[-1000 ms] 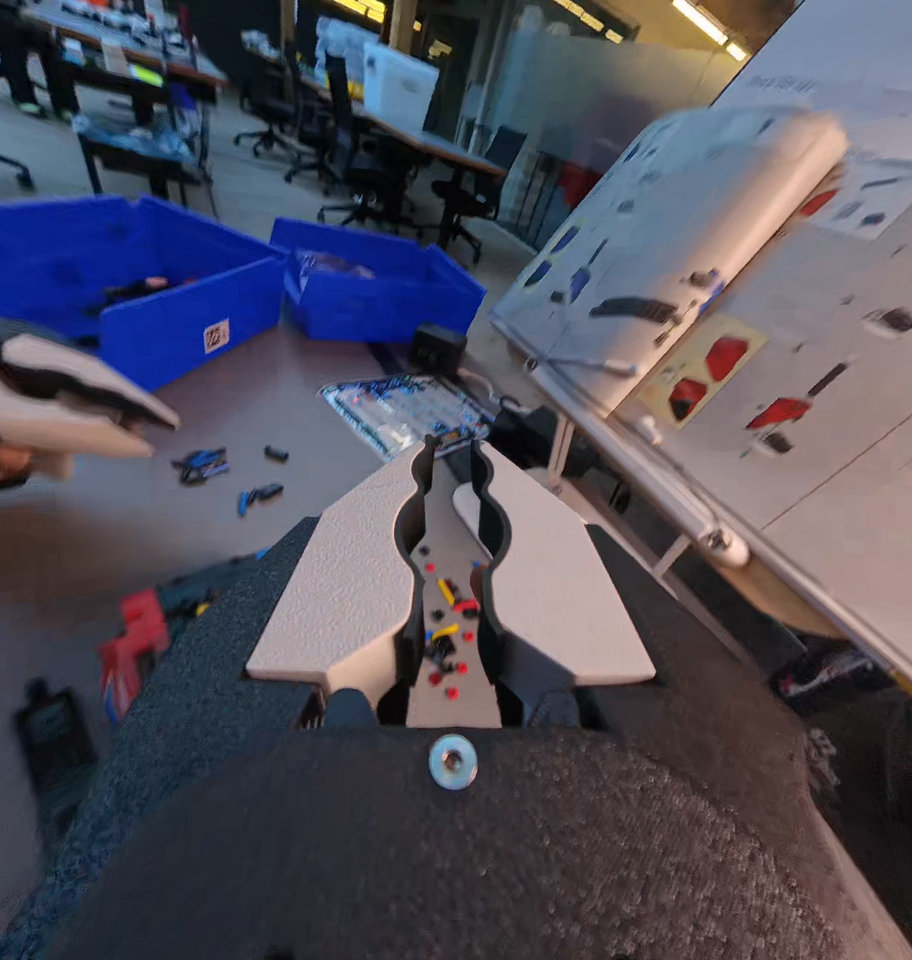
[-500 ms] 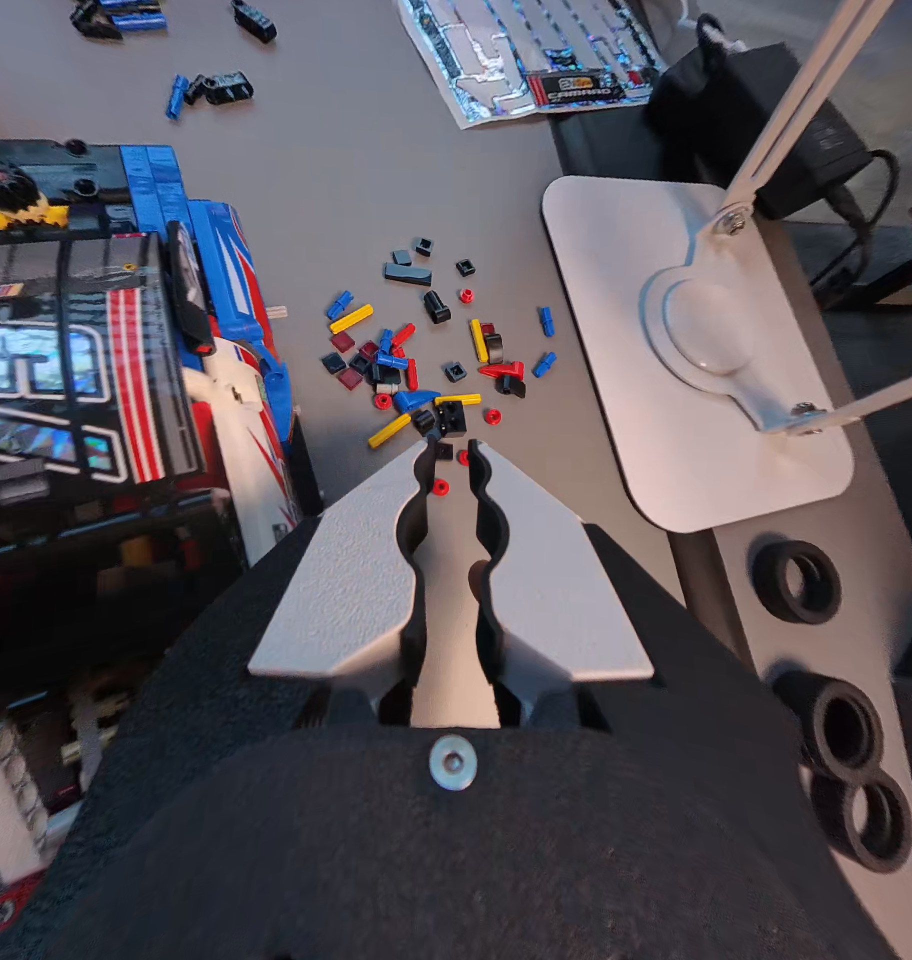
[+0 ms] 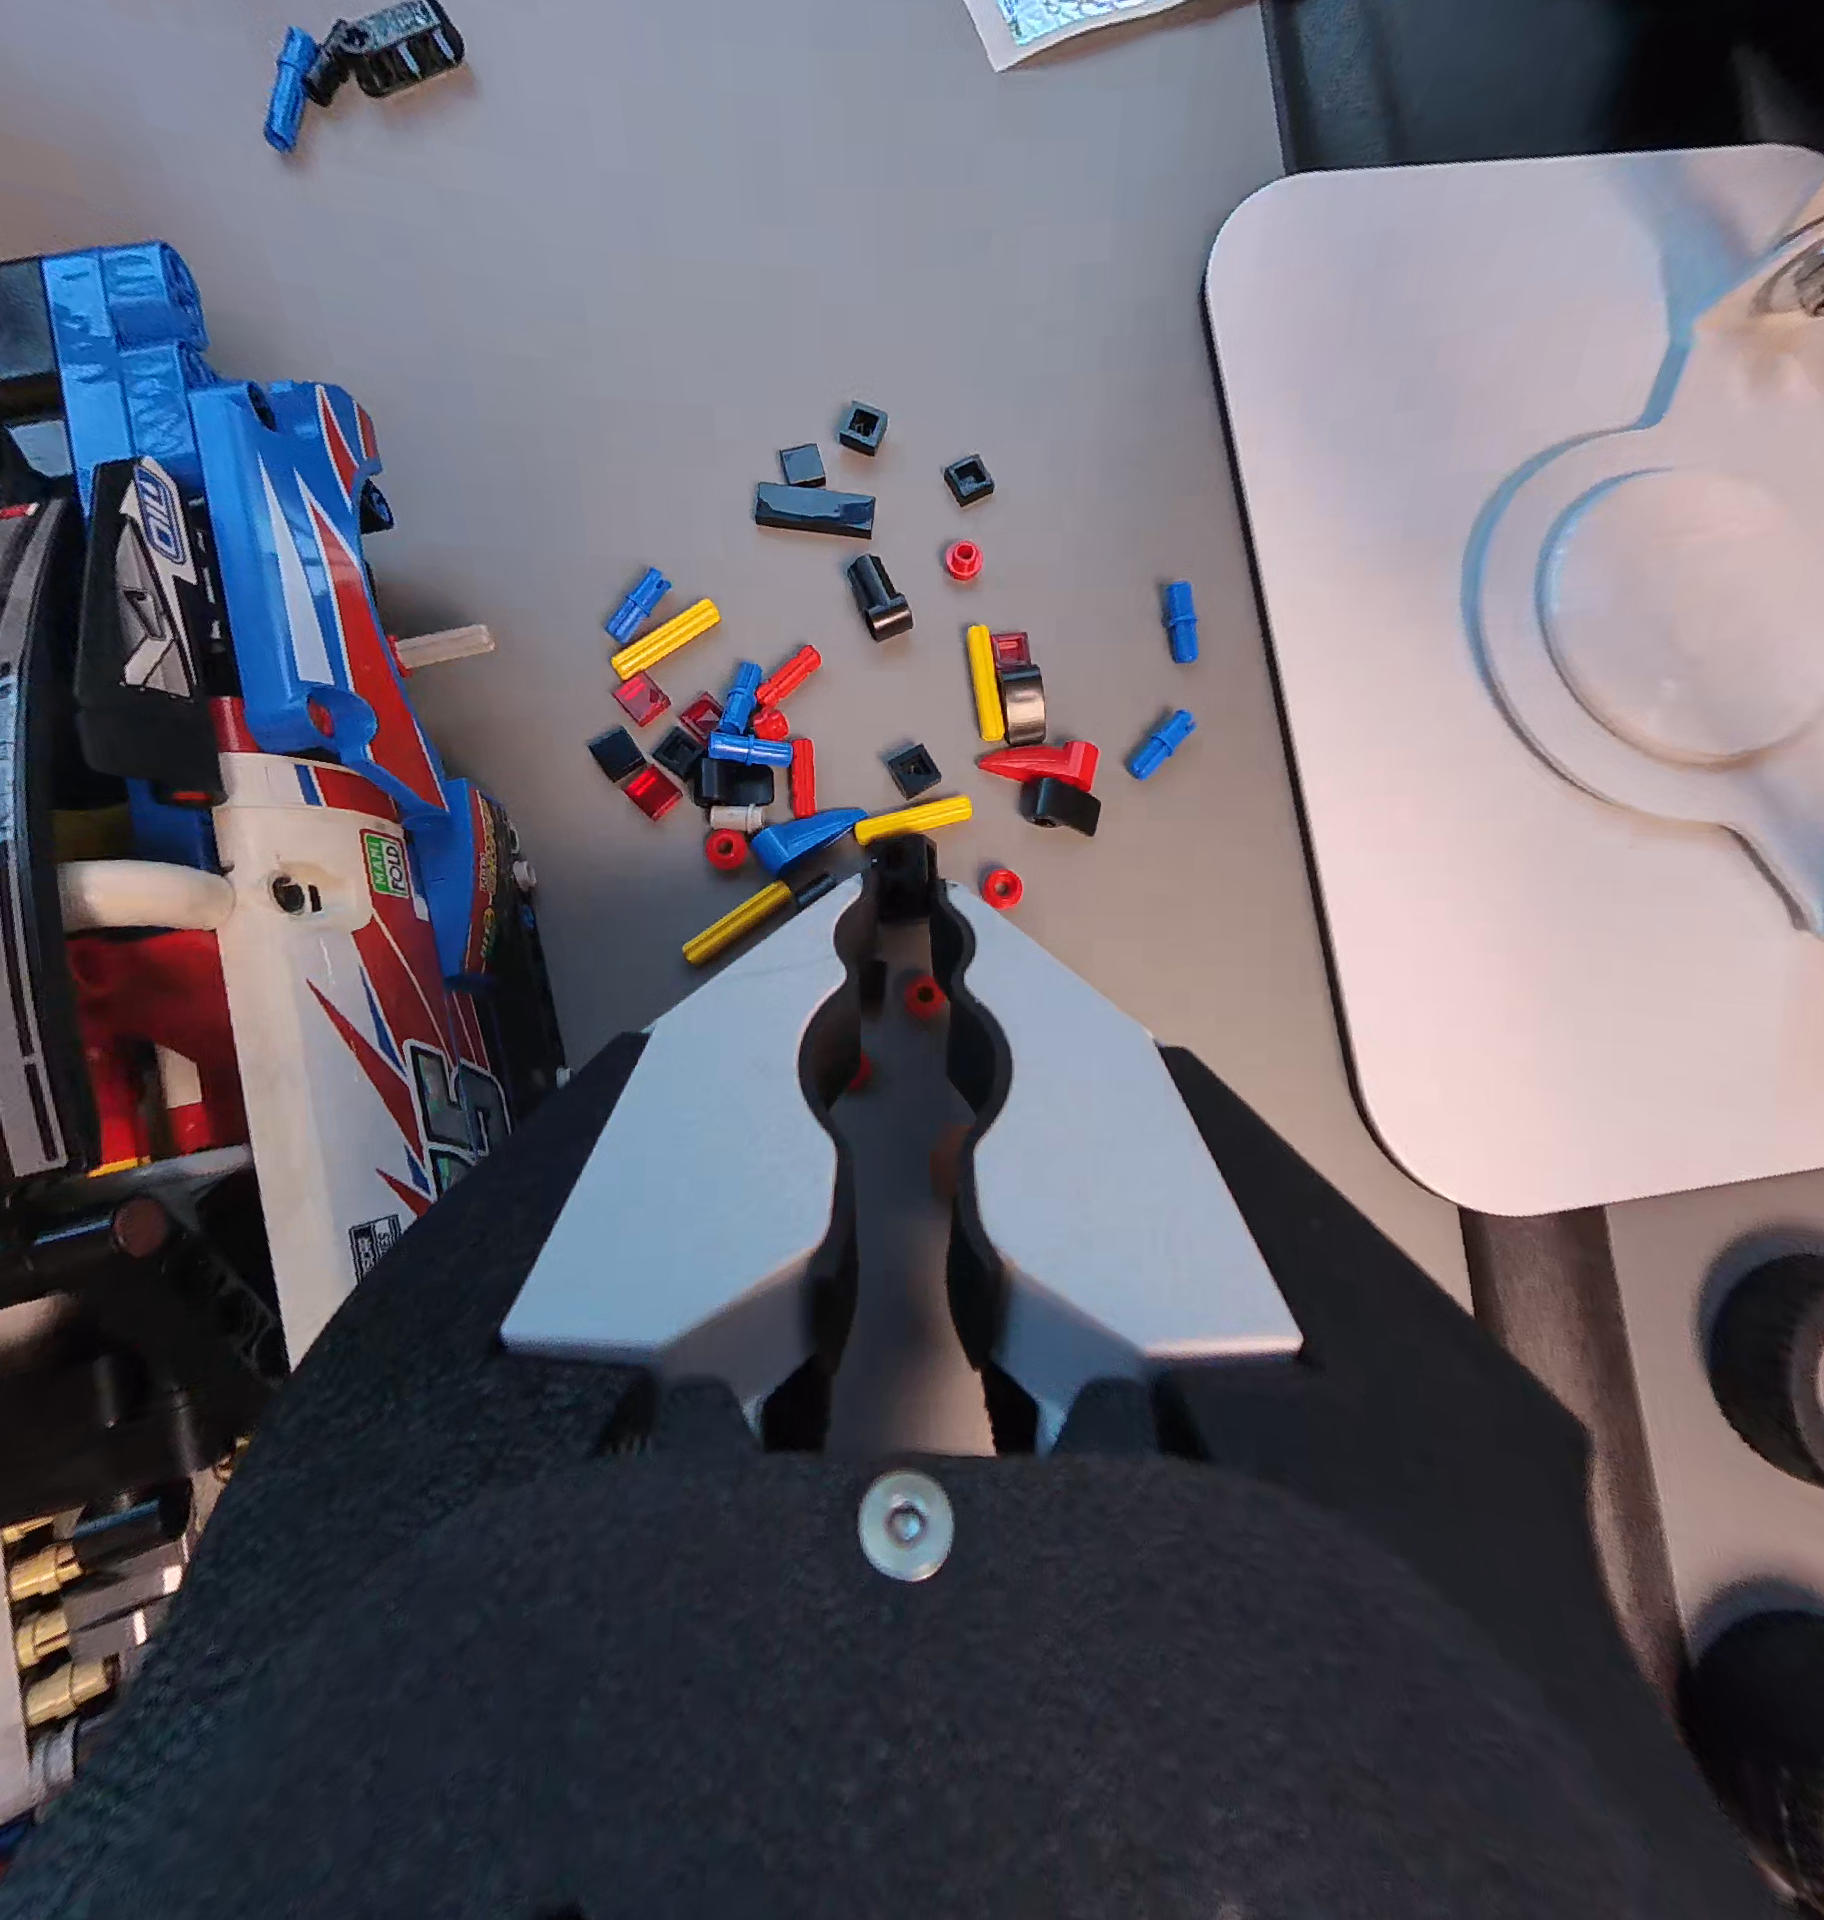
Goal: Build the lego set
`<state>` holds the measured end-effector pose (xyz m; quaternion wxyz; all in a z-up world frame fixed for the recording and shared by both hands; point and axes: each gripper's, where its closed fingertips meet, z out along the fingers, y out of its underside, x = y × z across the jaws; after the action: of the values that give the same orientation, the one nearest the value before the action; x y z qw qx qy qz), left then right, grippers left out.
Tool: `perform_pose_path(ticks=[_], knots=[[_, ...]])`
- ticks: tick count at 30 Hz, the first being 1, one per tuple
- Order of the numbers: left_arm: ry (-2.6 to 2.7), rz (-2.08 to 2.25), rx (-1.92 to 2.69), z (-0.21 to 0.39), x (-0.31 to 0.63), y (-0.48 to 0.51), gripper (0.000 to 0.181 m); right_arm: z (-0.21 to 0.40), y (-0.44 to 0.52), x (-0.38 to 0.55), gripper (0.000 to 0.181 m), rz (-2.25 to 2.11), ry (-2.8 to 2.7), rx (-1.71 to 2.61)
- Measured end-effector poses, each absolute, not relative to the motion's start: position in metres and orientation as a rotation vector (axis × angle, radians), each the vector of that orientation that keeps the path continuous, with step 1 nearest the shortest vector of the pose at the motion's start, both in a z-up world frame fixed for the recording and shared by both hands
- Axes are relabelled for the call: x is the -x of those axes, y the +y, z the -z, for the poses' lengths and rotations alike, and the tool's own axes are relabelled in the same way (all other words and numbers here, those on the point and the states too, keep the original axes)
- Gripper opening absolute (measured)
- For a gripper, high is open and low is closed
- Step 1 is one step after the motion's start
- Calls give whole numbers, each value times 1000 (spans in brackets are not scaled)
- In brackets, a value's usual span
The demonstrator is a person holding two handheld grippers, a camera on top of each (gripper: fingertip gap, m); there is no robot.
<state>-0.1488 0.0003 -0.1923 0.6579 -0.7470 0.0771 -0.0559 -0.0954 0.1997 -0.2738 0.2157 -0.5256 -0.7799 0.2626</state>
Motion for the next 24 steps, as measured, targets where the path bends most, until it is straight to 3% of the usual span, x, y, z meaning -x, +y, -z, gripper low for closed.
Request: perform_pose_path(ticks=[5,9,15,24], knots=[[165,136,1688,192,150,0,17,229,192,91,6,-826,-2037,1404],[169,148,1688,191,149,-1,17,180,126,46,6,-970,-2109,1285],[210,152,1689,192,139,0,18,226,39,-49,7,-882,-2383,1304],[226,102,1689,192,139,-1,23,269,23,-75,7,-809,-2327,1409]])
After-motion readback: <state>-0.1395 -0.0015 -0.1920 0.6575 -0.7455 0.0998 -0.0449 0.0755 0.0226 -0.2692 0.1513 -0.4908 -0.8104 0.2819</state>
